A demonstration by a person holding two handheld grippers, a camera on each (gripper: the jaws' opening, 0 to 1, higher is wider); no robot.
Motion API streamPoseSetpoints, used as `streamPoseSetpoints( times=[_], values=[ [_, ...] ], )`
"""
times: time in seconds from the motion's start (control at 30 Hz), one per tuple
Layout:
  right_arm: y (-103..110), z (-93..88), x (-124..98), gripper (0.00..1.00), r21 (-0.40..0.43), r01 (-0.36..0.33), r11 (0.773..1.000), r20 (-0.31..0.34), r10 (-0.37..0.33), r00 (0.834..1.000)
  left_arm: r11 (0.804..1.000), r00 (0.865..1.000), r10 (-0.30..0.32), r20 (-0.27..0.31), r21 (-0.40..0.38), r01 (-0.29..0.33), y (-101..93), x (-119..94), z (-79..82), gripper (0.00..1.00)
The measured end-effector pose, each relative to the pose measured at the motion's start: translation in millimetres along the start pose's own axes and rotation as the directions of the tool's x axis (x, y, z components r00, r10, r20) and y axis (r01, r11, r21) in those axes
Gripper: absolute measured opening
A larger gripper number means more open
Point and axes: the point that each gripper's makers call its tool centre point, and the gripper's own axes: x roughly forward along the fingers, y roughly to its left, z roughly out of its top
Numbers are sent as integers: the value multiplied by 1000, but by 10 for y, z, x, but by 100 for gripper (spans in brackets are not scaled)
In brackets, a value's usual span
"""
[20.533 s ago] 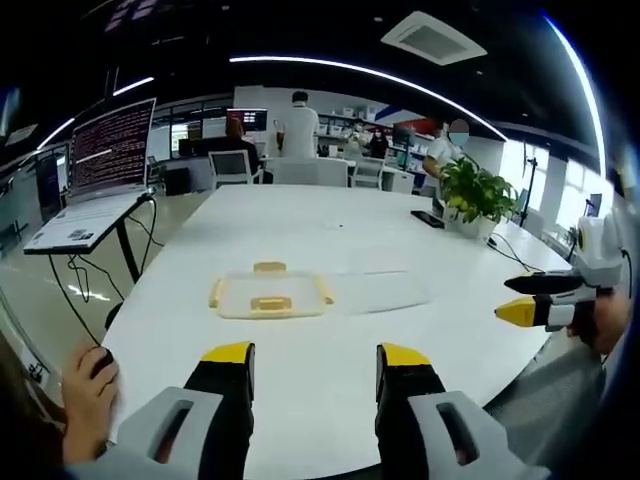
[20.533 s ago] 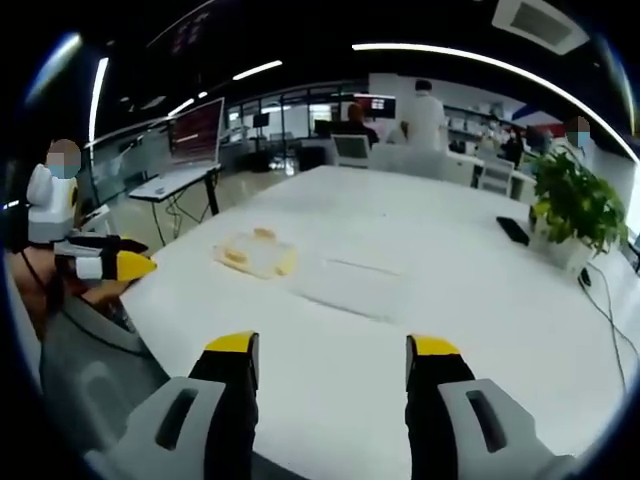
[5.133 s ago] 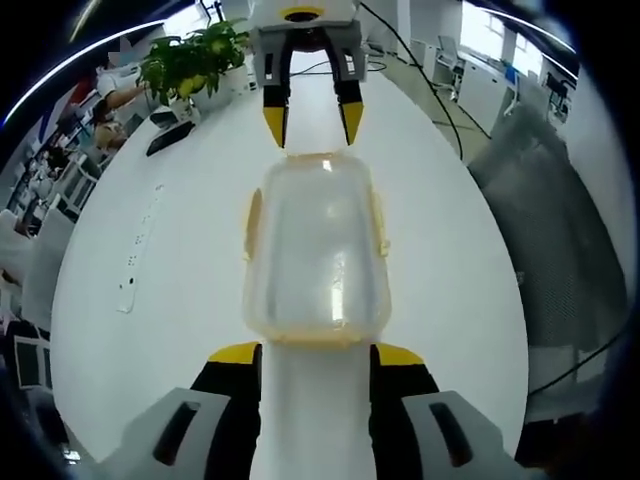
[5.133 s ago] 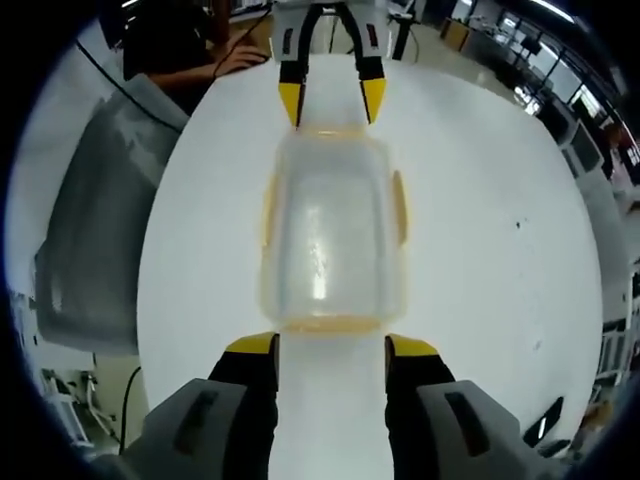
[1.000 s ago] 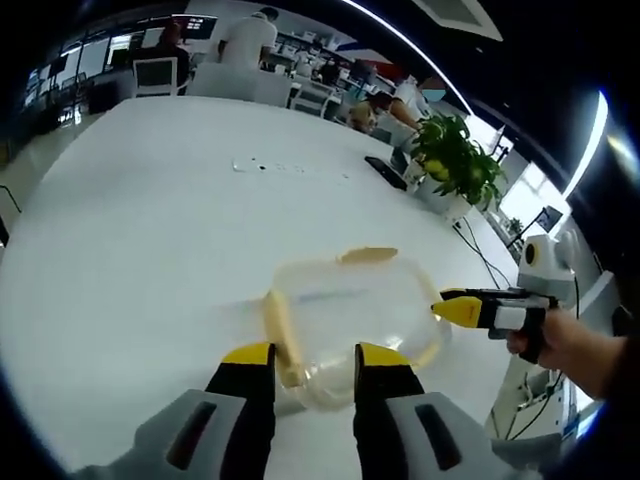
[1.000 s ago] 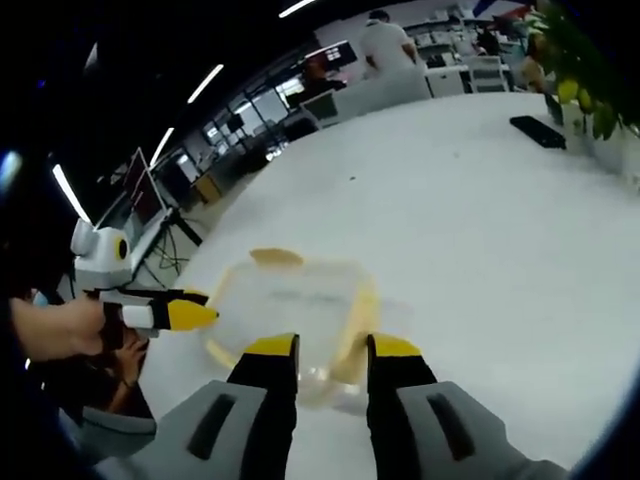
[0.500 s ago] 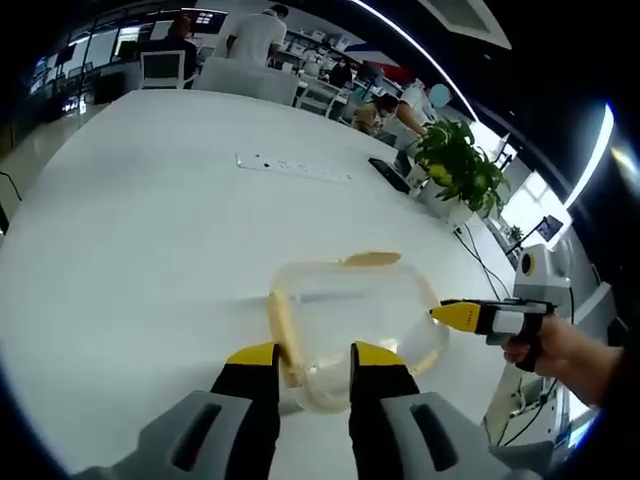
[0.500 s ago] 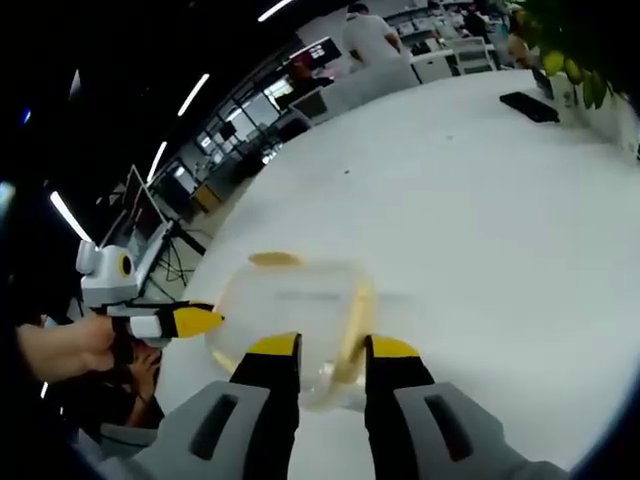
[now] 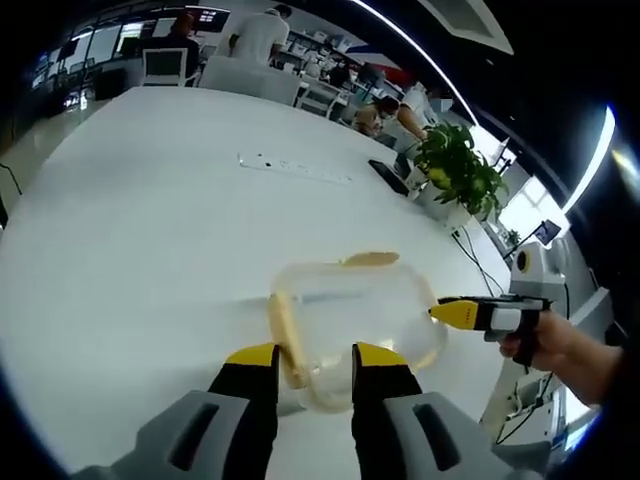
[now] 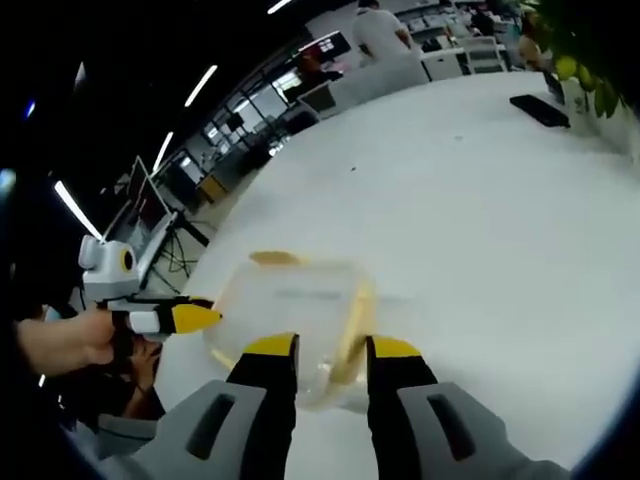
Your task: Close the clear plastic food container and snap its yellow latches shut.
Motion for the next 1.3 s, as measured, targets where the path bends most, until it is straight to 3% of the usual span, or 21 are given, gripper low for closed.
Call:
streamPoseSetpoints(
  times=[0.03,0.43,0.7,0.83,0.97,1.03,1.07,1.17,1.3],
  values=[
    [3,4,-5,23,-18,-1,1000,-4,0,1000,999,1000,-1,2,48,0,-1,-3,14,21],
    [20,175,-40,22,-74,-3,997,31,6,999,989,1000,2,3,149,-2,-23,-52,147,19],
    [78,262,-42,17,-128,-12,992,51,18,999,949,1000,-19,-4,314,20,-121,-25,279,19],
    [152,283,8,17,-160,-29,987,46,37,998,944,999,-39,-9,326,40,-160,13,312,19],
    [228,281,66,17,-206,-53,977,30,60,998,924,997,-69,-28,374,74,-229,65,322,19],
    [255,271,91,17,-235,-63,970,18,69,997,902,993,-105,-45,416,115,-319,84,306,18],
    [271,260,106,17,-261,-68,963,7,72,997,881,993,-105,-56,458,119,-339,94,304,18],
    [299,239,143,17,-325,-73,943,-13,72,997,846,990,-118,-81,513,143,-390,141,303,18],
    [324,237,186,16,-338,-86,937,-28,81,996,826,986,-128,-103,539,163,-442,184,295,17]
  ],
)
